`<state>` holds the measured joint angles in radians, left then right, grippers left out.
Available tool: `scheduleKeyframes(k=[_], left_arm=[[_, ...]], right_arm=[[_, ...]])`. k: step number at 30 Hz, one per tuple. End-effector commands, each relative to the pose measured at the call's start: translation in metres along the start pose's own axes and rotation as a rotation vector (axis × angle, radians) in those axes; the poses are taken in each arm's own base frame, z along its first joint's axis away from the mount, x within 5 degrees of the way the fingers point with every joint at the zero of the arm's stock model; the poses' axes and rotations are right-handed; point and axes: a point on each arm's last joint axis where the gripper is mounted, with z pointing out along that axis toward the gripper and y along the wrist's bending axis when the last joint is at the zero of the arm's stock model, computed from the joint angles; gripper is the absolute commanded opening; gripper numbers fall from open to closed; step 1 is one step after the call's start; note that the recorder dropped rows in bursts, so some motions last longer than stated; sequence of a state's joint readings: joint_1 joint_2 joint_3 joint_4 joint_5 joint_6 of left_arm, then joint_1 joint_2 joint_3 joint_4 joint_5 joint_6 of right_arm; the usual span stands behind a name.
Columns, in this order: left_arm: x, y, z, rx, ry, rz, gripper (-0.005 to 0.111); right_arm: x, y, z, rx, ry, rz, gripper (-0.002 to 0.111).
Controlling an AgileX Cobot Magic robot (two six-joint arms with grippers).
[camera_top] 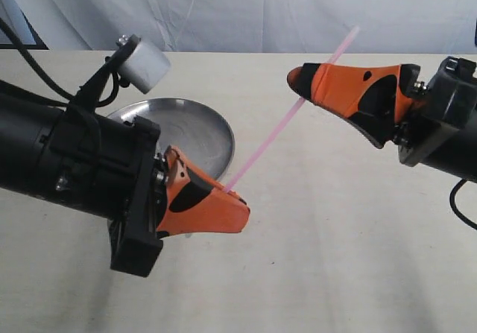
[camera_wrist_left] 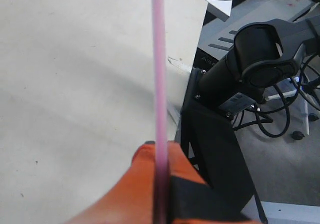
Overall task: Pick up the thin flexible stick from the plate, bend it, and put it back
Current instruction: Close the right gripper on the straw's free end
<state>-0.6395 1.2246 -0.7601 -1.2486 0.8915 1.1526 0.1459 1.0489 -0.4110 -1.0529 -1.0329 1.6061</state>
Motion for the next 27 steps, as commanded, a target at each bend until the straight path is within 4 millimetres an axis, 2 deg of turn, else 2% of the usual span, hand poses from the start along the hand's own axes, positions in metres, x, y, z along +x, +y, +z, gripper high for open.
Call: scheduleKeyframes(k=[1, 6, 18, 27], left_arm=[[0.000, -0.002, 0.001, 0.015, -0.010, -0.011, 0.000], [-0.001, -0.002, 0.001, 0.019, -0.021, -0.013, 0.000], [-0.003, -0.002, 0.000, 0.018, -0.028, -0.014, 0.000], [-0.005, -0.003, 0.000, 0.032, -0.060, 0.007, 0.000]], right_arm=[[0.002, -0.006, 0.000, 0.069, 0.044, -0.049, -0.001], [0.005, -0.011, 0.000, 0.119, 0.075, -0.072, -0.001], [0.027, -0.006, 0.014, 0.185, 0.180, -0.076, -0.001], [0.034, -0.004, 0.017, 0.218, 0.214, -0.094, -0.001]])
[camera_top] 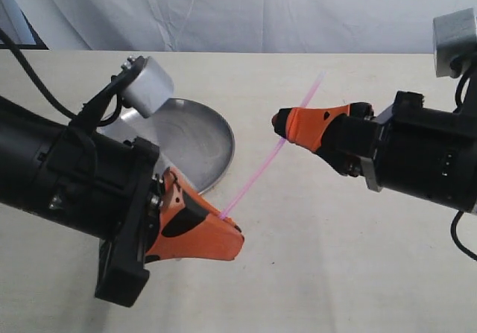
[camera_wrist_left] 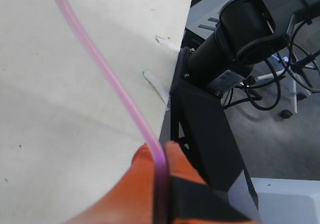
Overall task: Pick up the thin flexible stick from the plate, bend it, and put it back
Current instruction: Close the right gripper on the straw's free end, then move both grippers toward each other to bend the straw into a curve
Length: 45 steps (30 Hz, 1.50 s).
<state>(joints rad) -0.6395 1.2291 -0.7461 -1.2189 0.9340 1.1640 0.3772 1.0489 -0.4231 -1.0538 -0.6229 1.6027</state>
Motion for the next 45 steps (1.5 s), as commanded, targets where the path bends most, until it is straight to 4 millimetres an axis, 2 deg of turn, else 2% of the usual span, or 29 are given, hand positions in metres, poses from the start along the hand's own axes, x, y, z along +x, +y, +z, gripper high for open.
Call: scheduleKeyframes(k=[1, 37, 45], left_arm=[[-0.014, -0.002, -0.002, 0.002, -0.115, -0.008, 0.000], [-0.024, 0.003, 0.001, -0.005, -0.165, 0.072, 0.000], [-0.027, 0.009, 0.000, -0.079, -0.189, 0.070, 0.000]], right_arm=[[0.009, 0.003, 0.002, -0.009, 0.066, -0.084, -0.001], [0.014, -0.001, 0.009, -0.023, 0.104, -0.060, -0.001], [0.016, -0.001, 0.011, -0.040, 0.114, -0.062, -0.001]])
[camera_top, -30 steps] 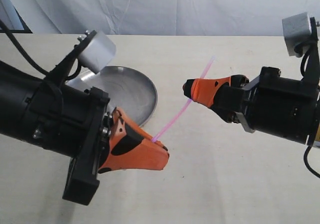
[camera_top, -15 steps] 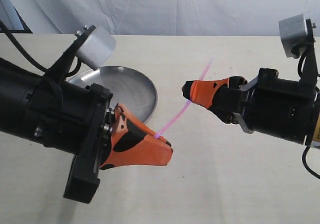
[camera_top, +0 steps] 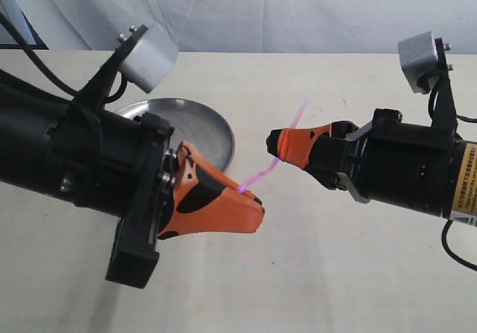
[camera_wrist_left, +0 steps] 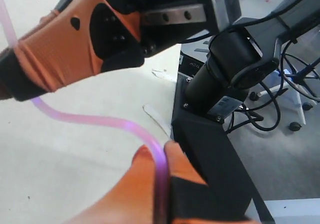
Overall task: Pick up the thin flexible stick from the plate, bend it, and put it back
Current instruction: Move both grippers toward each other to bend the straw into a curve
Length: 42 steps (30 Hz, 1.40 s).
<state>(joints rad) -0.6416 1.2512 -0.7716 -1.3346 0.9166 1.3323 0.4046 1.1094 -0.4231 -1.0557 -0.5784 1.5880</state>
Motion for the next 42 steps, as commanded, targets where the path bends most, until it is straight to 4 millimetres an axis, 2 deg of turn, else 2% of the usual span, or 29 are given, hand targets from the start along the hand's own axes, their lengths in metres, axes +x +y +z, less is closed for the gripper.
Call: scheduleKeyframes(k=[1, 24, 42], left_arm=[[-0.012, 0.010, -0.001, -0.109, -0.092, -0.027, 0.000], [-0.023, 0.019, -0.004, -0.207, -0.213, -0.041, 0.000], [-0.023, 0.025, -0.005, -0.271, -0.223, -0.050, 0.000]], right_arm=[[0.007, 0.009, 0.001, -0.090, 0.052, -0.078, -0.001], [0.008, 0.009, 0.001, -0.101, 0.056, -0.085, -0.001], [0.009, 0.011, 0.000, -0.122, 0.065, -0.096, -0.001]])
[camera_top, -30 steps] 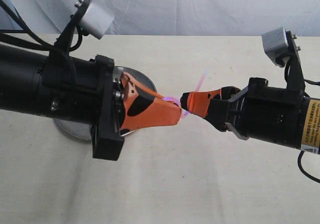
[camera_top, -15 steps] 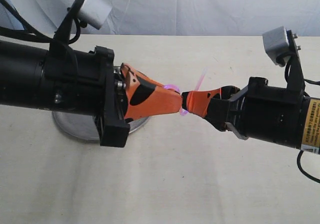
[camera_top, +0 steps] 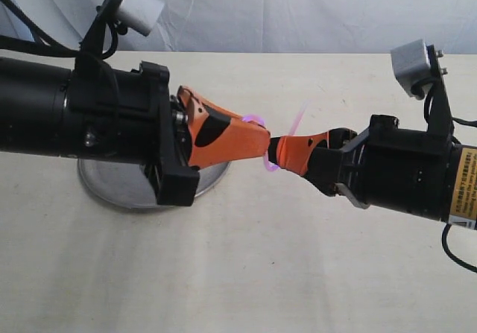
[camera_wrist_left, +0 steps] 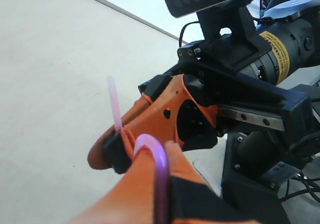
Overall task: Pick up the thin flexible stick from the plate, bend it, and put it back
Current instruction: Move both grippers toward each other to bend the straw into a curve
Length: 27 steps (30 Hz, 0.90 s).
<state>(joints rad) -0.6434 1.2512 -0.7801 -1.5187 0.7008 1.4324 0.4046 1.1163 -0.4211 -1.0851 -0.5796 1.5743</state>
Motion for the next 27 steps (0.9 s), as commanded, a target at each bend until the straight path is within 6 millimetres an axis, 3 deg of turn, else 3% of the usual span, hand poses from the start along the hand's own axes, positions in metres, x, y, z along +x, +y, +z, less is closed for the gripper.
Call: scheduleKeyframes(k=[1, 27], left_arm=[[-0.0060, 0.0086, 0.0004, -0.087, -0.048, -0.030, 0.000], [-0.0039, 0.0162, 0.0098, -0.080, -0.067, -0.055, 0.000]], right_arm=[[0.0055, 0.0128, -0.0005, -0.125, 0.040, -0.063, -0.001], [0.0114, 0.0186, -0.0017, -0.193, 0.096, -0.122, -0.001]])
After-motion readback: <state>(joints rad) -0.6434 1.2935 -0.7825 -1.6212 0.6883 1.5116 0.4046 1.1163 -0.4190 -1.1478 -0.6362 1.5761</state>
